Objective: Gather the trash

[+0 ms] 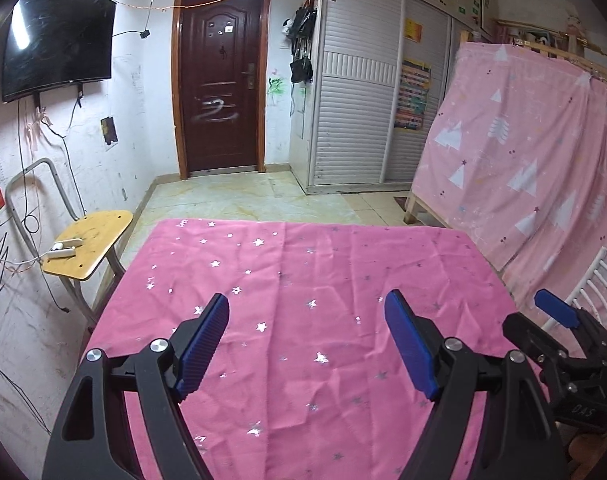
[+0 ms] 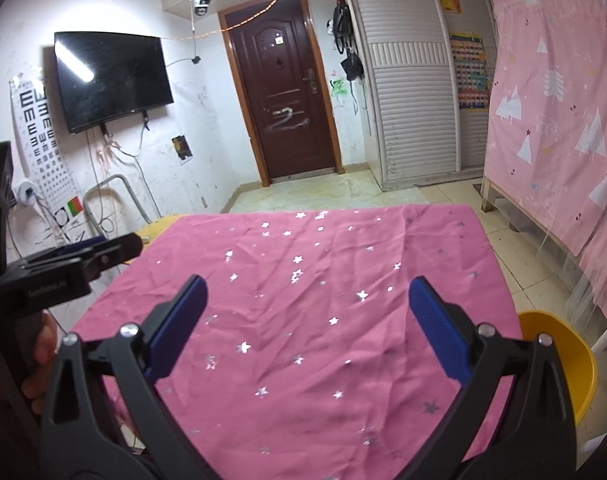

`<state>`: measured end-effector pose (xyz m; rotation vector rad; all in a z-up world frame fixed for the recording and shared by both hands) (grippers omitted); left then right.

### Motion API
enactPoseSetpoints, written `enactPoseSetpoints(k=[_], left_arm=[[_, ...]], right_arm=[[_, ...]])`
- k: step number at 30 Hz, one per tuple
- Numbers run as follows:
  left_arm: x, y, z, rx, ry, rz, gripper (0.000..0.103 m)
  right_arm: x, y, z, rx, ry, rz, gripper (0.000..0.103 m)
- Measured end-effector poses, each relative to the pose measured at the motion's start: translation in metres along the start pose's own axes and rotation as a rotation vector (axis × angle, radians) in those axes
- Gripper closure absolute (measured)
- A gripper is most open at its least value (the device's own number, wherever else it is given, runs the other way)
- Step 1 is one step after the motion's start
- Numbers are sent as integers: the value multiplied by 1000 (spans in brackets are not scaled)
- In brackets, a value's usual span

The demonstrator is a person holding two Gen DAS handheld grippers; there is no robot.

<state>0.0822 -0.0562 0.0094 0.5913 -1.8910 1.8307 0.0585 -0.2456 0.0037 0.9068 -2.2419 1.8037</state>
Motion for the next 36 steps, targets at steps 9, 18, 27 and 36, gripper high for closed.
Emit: enactPoseSetpoints(k=[9, 18, 27, 36], left_arm=[[8, 6, -9, 9, -4, 8, 31], [8, 7, -11, 9, -5, 7, 30], [10, 9, -14, 10, -8, 4, 30], [9, 10, -15, 10, -11, 1, 31]], right_arm=[[3, 1, -12, 17, -2, 3, 6], [4, 0, -15, 22, -3, 2, 6], [4, 1, -16, 21, -5, 2, 6], [4, 1, -16, 21, -7, -2, 6]])
Point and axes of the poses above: each gripper's, at about its wrist camera, not at the fingertips, and x roughly against the way its jaws point, z to its right, y to its underside, the point moved 2 cm from there along -x, roughly the way its jaws point, and after that the axes turned 8 degrees about -y, right-handed, at the moved point
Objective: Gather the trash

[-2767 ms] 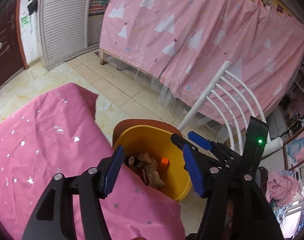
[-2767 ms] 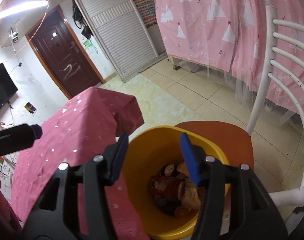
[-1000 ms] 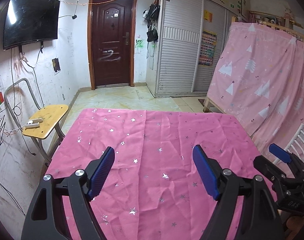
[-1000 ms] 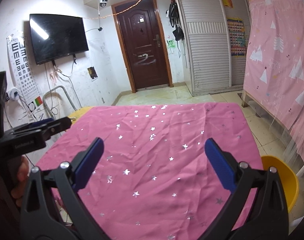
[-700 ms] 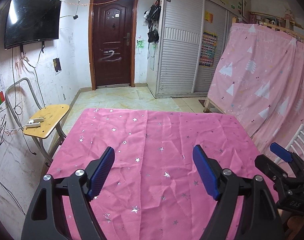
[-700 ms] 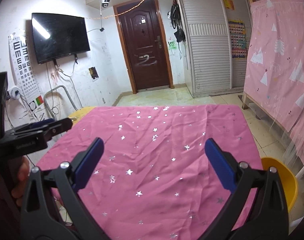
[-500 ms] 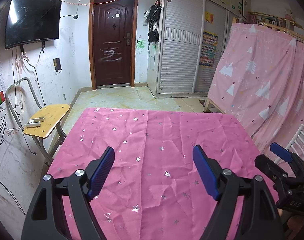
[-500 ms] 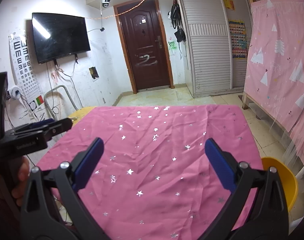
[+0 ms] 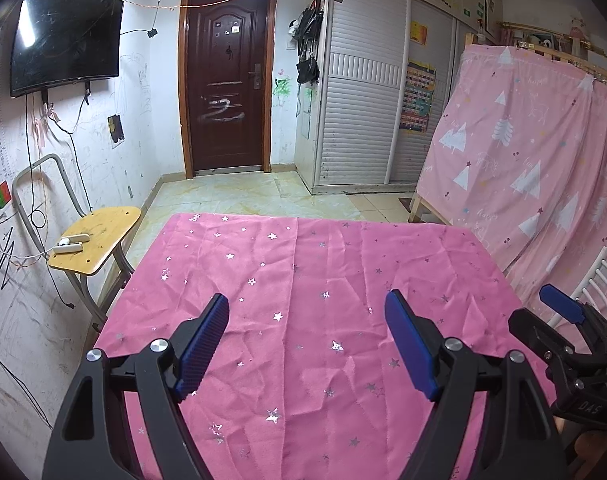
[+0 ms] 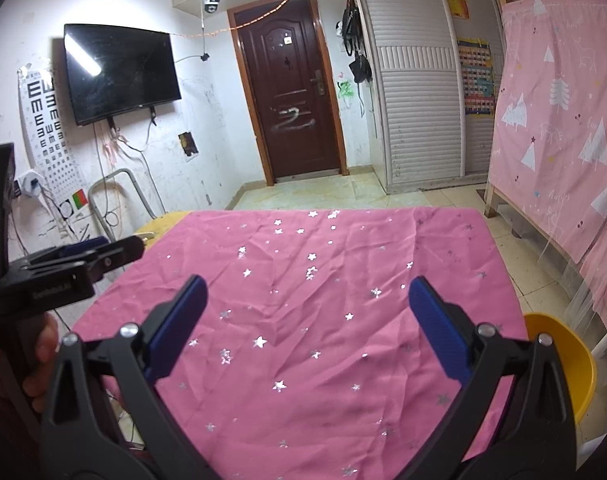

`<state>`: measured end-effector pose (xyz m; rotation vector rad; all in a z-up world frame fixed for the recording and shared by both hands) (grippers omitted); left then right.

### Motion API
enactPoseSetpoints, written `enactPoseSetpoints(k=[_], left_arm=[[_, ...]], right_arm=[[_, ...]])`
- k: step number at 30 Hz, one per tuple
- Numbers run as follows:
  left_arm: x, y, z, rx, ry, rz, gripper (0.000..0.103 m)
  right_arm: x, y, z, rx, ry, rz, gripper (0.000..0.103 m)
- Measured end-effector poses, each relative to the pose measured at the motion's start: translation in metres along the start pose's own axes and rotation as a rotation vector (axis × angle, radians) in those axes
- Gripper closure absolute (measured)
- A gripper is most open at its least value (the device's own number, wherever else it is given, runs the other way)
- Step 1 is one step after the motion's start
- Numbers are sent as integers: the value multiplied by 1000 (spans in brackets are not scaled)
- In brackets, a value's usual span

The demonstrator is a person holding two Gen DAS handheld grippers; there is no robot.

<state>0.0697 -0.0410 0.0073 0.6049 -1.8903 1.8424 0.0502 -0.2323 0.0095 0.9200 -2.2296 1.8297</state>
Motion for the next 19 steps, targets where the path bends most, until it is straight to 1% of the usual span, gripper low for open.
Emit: enactPoseSetpoints(k=[19], left_arm=[[-12, 1, 2, 12, -11, -33, 30]], right_arm=[[-11, 7, 3, -5, -2, -14, 6]])
Point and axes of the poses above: each gripper's, at about its wrist camera, not at the fingertips, and x roughly against the way its jaws point, z to its right, y to its underside, the point moved 2 cm from there along -x, roughly the way its jaws point, and after that the axes turned 8 degrees about -y, right-handed, at the moved point
